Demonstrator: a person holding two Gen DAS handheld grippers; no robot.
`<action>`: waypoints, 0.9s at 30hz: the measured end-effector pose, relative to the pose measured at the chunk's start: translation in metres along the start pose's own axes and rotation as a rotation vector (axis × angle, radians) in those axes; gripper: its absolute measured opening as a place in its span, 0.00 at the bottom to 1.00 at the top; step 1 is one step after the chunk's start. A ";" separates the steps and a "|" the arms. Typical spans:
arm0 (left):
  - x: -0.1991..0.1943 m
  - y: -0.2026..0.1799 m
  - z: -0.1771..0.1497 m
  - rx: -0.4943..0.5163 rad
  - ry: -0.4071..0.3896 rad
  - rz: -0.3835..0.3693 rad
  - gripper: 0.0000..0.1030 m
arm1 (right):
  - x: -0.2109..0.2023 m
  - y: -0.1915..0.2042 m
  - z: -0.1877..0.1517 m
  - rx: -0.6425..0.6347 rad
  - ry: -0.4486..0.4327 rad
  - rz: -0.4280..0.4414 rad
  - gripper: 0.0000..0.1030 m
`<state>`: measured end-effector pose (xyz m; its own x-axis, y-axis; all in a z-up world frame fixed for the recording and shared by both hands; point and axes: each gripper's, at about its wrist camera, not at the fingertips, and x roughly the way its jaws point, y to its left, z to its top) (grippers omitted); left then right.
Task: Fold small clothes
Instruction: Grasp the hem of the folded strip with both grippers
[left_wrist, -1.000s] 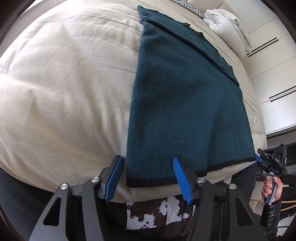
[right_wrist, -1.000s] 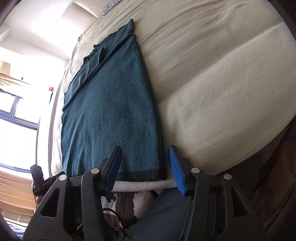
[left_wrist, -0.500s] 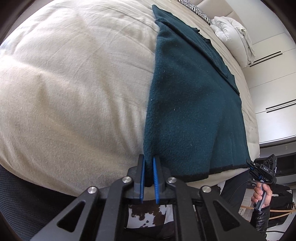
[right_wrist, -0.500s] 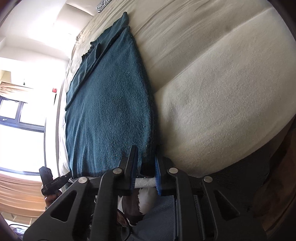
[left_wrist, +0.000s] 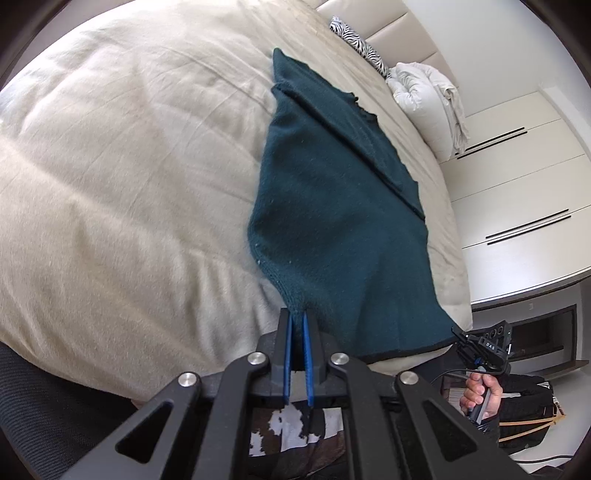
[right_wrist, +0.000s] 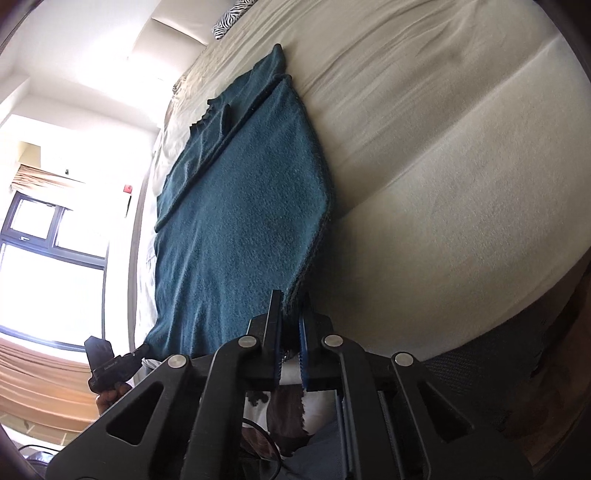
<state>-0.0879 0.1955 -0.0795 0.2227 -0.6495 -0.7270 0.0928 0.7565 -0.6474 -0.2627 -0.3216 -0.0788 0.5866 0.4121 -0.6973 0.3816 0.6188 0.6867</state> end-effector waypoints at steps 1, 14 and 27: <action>-0.002 -0.002 0.003 -0.001 -0.010 -0.012 0.06 | -0.001 0.004 0.003 -0.002 -0.009 0.013 0.06; -0.019 -0.016 0.049 -0.068 -0.112 -0.175 0.06 | -0.005 0.055 0.059 -0.047 -0.111 0.110 0.06; -0.019 -0.029 0.098 -0.066 -0.174 -0.203 0.05 | 0.002 0.080 0.107 -0.068 -0.179 0.098 0.06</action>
<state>0.0006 0.1931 -0.0243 0.3695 -0.7600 -0.5347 0.0907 0.6022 -0.7932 -0.1551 -0.3431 -0.0032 0.7384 0.3506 -0.5760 0.2712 0.6277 0.7297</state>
